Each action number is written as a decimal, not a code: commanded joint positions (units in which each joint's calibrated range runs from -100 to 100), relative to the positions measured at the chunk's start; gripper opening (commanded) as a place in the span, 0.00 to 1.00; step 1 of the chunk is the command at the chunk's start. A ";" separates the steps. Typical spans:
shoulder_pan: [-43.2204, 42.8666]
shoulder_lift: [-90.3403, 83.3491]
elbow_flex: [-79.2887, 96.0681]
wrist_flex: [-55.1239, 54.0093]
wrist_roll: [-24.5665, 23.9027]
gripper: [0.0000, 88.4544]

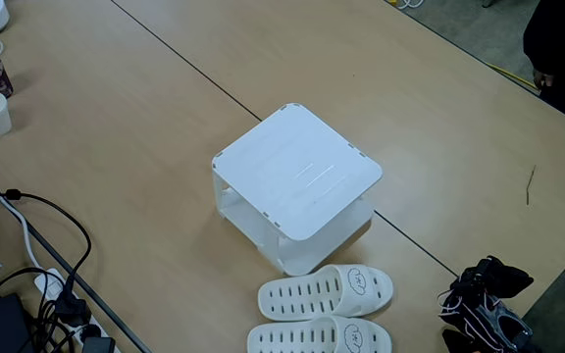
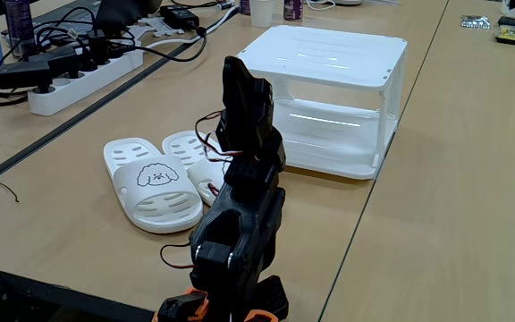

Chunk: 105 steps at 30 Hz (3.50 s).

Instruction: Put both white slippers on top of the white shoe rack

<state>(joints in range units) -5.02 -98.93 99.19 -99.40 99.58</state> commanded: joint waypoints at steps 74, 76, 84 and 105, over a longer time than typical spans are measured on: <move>5.76 43.27 -78.31 131.50 0.42 0.01; 5.59 42.85 -78.31 142.11 0.42 0.01; -3.12 43.61 -75.06 165.49 0.42 0.01; -31.91 43.69 -48.81 183.35 0.42 0.02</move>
<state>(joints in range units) -33.93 -55.38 49.24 83.95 99.58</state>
